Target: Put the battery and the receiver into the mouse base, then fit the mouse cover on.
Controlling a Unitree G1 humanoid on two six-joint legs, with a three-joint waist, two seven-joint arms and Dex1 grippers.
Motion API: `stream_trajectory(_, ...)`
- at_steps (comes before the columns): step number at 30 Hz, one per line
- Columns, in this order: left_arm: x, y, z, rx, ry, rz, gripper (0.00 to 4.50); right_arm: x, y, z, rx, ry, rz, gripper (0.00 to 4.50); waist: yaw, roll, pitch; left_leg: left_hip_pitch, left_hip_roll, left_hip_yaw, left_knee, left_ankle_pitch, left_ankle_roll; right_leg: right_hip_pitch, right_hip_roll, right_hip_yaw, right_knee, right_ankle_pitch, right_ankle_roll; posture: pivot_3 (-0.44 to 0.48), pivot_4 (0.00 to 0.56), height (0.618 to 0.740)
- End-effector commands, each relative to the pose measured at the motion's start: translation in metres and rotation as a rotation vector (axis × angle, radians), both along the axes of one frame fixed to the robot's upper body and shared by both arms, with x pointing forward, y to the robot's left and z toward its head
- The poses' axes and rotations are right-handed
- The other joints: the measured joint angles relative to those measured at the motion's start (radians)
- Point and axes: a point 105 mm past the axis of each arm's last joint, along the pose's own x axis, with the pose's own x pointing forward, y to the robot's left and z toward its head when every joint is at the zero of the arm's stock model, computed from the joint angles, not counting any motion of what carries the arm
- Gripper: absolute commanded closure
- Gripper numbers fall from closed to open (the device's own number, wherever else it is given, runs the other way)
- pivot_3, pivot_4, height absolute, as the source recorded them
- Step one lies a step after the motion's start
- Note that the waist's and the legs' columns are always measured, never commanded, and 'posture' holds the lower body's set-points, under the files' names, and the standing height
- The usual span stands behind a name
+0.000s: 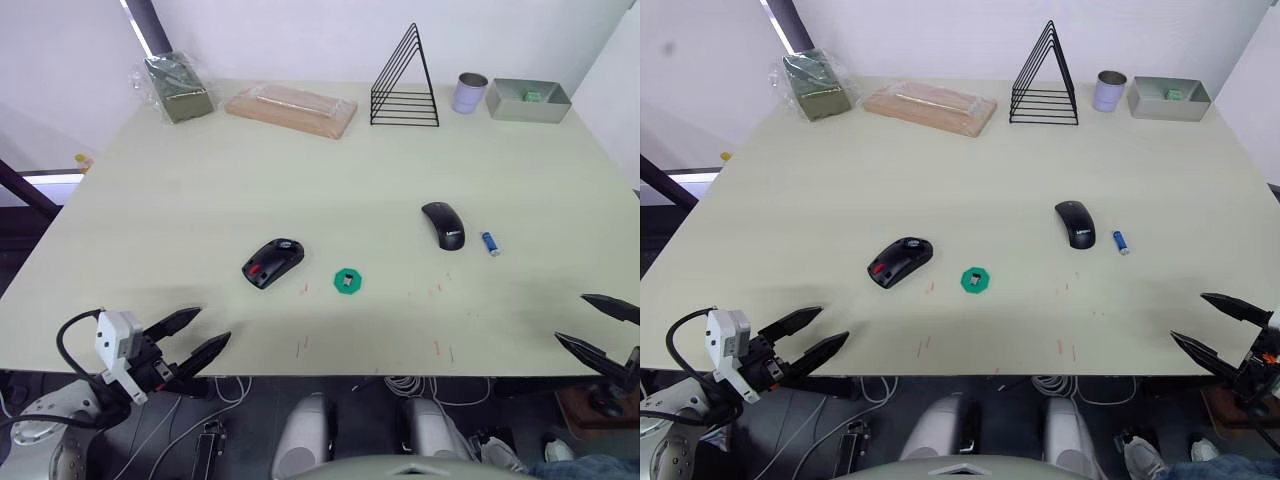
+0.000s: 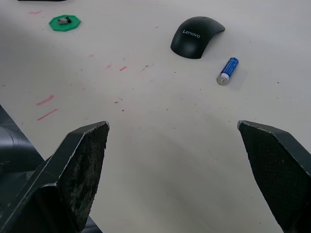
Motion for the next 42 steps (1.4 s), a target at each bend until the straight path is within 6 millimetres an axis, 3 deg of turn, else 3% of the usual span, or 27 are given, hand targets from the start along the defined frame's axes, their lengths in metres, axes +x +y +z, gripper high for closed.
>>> stream_trajectory(1, 0.003, -0.002, 0.012, 0.018, -0.054, -0.008, 0.0, 0.001, 0.001, 0.014, 0.002, -0.069, 0.0, 0.04, 0.0, 0.0, 0.0, 0.0, 0.0, 0.0, 0.0, 0.0, 0.0, 0.0, 0.0, 0.0, 0.0, 0.0, 0.0, 0.0, 0.15, 0.74)
stream_trajectory(9, 0.015, -0.005, 0.032, 0.03, -0.098, -0.03, 0.0, 0.013, 0.028, 0.023, 0.045, -0.156, 0.017, 0.04, -0.001, -0.001, -0.001, 0.0, 0.0, 0.0, 0.0, 0.0, 0.0, 0.0, 0.001, 0.0, 0.0, 0.0, 0.0, 0.0, 0.15, 0.74)
stream_trajectory(19, 0.039, -0.025, 0.064, 0.084, -0.106, -0.078, 0.0, 0.001, 0.088, 0.048, 0.142, -0.11, 0.431, 0.04, 0.0, -0.001, -0.001, 0.0, 0.001, -0.001, 0.0, 0.0, 0.0, 0.001, 0.001, -0.001, 0.0, 0.0, -0.001, 0.0, 0.15, 0.74)
stream_trajectory(28, 0.067, -0.045, 0.079, 0.252, 0.024, -0.066, 0.0, 0.003, 0.096, 0.06, 0.147, -0.142, 0.497, 0.04, 0.0, -0.003, -0.002, 0.001, 0.001, -0.001, 0.0, 0.0, 0.0, 0.002, 0.002, -0.001, 0.0, 0.0, 0.0, 0.0, 0.15, 0.74)
stream_trajectory(37, 0.093, -0.061, 0.078, 0.343, 0.091, -0.082, 0.0, 0.002, 0.099, 0.063, 0.139, -0.161, 0.505, 0.04, 0.0, -0.003, -0.001, 0.002, -0.003, -0.001, 0.0, 0.0, 0.0, 0.003, 0.002, -0.001, 0.001, 0.0, 0.0, 0.0, 0.15, 0.74)
stream_trajectory(42, 0.107, -0.06, 0.069, 0.368, 0.156, -0.073, 0.0, 0.001, 0.106, 0.064, 0.133, -0.183, 0.514, 0.04, 0.0, -0.004, -0.001, 0.002, -0.004, -0.001, 0.0, 0.0, 0.0, 0.003, 0.002, -0.001, 0.001, 0.0, 0.0, 0.0, 0.15, 0.74)
